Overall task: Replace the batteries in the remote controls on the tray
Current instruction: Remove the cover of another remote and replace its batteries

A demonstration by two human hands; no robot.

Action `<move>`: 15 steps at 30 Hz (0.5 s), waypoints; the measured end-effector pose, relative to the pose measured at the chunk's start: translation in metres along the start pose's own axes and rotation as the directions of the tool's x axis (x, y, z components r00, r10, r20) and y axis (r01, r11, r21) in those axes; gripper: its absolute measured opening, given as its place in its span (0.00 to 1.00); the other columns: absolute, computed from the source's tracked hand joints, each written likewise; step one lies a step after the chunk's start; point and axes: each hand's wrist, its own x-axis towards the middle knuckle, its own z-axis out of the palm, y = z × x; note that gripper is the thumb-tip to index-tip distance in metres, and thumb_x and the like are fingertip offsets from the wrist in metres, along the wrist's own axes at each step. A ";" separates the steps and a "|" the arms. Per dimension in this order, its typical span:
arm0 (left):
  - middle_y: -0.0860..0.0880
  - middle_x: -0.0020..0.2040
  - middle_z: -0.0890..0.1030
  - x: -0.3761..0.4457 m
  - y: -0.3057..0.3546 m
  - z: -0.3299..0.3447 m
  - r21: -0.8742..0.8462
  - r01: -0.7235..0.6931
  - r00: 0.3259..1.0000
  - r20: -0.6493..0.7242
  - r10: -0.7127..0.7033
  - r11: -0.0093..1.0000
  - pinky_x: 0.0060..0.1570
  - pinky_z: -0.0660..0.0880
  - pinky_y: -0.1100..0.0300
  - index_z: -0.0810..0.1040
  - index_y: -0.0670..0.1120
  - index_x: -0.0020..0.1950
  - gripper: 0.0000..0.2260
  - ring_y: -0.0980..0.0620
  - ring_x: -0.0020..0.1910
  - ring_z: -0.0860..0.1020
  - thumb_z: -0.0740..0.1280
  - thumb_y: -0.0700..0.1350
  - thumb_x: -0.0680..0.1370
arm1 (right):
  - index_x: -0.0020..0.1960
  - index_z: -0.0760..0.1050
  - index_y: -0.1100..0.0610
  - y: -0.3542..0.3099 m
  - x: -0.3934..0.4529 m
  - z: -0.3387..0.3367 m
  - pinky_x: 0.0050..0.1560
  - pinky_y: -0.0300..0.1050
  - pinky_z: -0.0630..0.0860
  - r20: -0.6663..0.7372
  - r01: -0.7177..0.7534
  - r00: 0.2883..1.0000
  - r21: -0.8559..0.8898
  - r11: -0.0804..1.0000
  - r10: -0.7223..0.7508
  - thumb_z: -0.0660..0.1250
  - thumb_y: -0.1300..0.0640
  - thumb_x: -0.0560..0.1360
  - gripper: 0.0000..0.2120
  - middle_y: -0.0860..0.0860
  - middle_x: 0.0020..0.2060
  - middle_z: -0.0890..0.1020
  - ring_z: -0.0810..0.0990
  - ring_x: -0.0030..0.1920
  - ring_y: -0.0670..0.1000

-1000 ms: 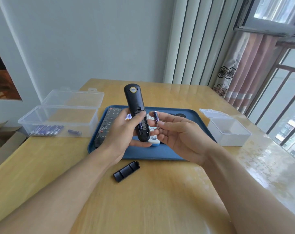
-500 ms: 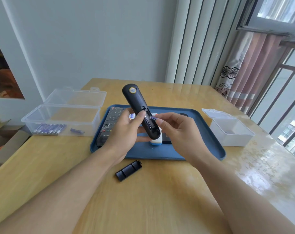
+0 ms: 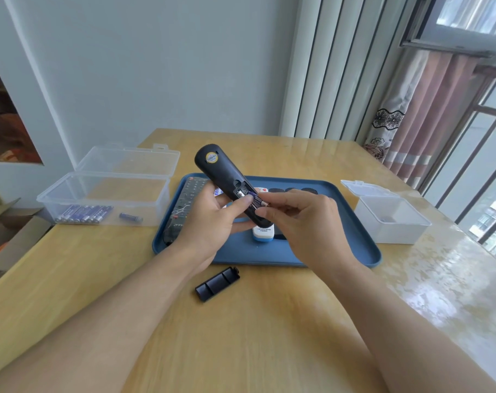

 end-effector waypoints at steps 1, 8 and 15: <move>0.44 0.54 0.86 0.000 0.001 -0.001 -0.008 0.005 1.000 0.001 -0.005 1.000 0.47 0.84 0.50 0.72 0.40 0.63 0.09 0.44 0.51 0.86 0.64 0.35 0.83 | 0.55 0.86 0.52 0.001 0.001 0.001 0.39 0.31 0.73 0.009 0.044 0.999 -0.047 0.998 -0.044 0.76 0.61 0.73 0.11 0.45 0.36 0.84 0.79 0.38 0.43; 0.43 0.54 0.86 0.000 0.003 0.000 -0.023 0.016 1.000 -0.026 -0.016 1.000 0.45 0.84 0.51 0.72 0.40 0.65 0.10 0.46 0.51 0.86 0.63 0.36 0.83 | 0.54 0.86 0.55 0.007 0.002 0.001 0.35 0.34 0.70 -0.010 0.160 0.987 -0.123 0.979 -0.162 0.75 0.61 0.74 0.09 0.50 0.33 0.82 0.76 0.37 0.47; 0.44 0.53 0.86 -0.001 0.004 0.001 -0.031 0.013 1.000 -0.005 -0.013 0.999 0.44 0.83 0.53 0.71 0.39 0.65 0.10 0.47 0.50 0.86 0.63 0.36 0.83 | 0.53 0.87 0.54 0.009 0.003 0.002 0.37 0.34 0.71 -0.050 0.136 0.988 -0.115 0.984 -0.143 0.75 0.59 0.74 0.08 0.50 0.36 0.82 0.77 0.38 0.49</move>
